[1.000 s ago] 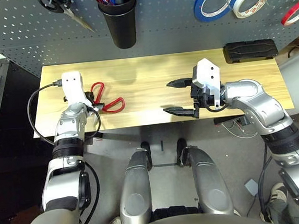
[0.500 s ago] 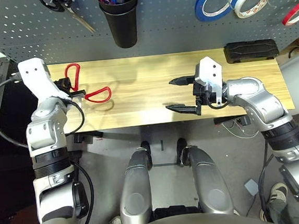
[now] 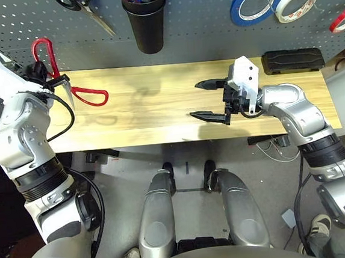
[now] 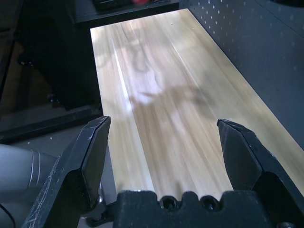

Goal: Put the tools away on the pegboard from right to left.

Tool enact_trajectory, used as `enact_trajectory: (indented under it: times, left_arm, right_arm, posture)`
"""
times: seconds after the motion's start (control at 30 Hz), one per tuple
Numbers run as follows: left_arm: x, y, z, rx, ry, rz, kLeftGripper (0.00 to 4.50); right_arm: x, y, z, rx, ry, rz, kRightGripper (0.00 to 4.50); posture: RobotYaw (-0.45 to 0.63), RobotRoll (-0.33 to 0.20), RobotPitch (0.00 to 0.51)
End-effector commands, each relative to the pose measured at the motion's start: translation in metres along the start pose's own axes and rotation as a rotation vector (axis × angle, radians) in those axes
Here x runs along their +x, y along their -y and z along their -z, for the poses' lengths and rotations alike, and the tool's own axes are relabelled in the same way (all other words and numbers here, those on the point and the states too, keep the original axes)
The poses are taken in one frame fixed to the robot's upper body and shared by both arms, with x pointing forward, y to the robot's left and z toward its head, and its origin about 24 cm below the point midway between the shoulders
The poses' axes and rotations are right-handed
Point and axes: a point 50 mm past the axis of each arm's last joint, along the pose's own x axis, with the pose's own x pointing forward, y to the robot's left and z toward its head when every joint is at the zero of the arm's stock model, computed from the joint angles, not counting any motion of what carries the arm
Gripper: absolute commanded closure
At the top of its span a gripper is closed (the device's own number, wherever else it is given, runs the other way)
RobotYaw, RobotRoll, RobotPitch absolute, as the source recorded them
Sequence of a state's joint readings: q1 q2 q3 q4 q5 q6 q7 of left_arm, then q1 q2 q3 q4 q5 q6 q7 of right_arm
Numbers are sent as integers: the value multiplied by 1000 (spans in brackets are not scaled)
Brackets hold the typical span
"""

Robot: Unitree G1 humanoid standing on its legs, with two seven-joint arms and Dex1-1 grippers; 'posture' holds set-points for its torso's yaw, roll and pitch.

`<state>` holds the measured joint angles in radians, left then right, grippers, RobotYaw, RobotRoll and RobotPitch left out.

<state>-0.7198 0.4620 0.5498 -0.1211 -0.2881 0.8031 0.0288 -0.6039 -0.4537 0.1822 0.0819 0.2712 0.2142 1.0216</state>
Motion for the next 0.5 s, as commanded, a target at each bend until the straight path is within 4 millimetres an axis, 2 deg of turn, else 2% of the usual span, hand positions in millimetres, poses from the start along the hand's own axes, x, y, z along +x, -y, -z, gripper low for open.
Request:
enact_trajectory:
  times: [0.03,0.23,0.37,0.5]
  left_arm:
    - [-1,-2,-17,-29,100,-28,4466]
    - [6,-6,-34,-193,153,-84,4466]
    - [11,-7,-55,-311,208,-111,4466]
    - [13,-6,-62,-406,216,-111,4466]
  right_arm:
    - [-5,3,1,1,5,27,0]
    - [-6,8,-1,-3,12,41,0]
    - [-7,10,-2,-10,10,44,0]
    - [-9,12,-2,-13,8,49,0]
  posture:
    - [63,0,301]
    - [61,0,299]
    - [58,0,299]
    - [57,0,298]
